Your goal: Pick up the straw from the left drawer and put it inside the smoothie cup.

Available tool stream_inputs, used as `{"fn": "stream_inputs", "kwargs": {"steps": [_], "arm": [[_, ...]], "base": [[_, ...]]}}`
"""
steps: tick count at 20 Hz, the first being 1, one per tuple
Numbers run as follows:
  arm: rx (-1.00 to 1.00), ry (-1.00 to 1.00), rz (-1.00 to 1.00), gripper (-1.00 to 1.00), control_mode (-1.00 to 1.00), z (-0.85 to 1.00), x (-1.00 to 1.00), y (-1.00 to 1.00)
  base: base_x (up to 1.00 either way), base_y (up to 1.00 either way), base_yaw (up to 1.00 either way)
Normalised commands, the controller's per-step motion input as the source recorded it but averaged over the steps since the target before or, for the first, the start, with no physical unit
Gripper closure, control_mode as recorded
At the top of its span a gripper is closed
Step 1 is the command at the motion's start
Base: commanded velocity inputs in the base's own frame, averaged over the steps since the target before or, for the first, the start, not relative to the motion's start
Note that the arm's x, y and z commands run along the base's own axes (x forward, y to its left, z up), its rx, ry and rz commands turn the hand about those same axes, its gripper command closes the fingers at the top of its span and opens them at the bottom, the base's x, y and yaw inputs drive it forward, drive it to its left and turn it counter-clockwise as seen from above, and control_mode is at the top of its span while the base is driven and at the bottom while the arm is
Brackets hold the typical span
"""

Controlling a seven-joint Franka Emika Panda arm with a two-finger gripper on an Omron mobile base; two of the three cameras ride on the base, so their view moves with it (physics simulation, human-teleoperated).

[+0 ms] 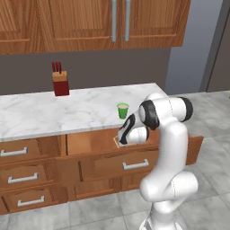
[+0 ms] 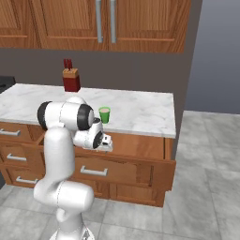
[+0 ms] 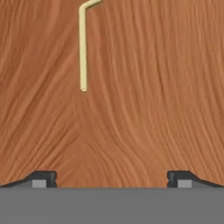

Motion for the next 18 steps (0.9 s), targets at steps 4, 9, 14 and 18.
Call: {"fn": "stream_inputs", "kwargs": {"steps": [4, 9, 14, 18], "arm": [[0.00, 0.16, 0.00, -1.00, -1.00, -0.31, 0.00, 0.00], [0.00, 0.21, 0.00, -1.00, -1.00, -0.23, -0.21, 0.00], [0.00, 0.17, 0.00, -1.00, -1.00, -0.14, -0.91, 0.00], [0.00, 0.06, 0.00, -1.00, -1.00, -0.03, -1.00, 0.00]], "base": [[0.00, 0.00, 0.00], [0.00, 0.00, 0.00], [0.00, 0.00, 0.00], [0.00, 0.00, 0.00]]}}
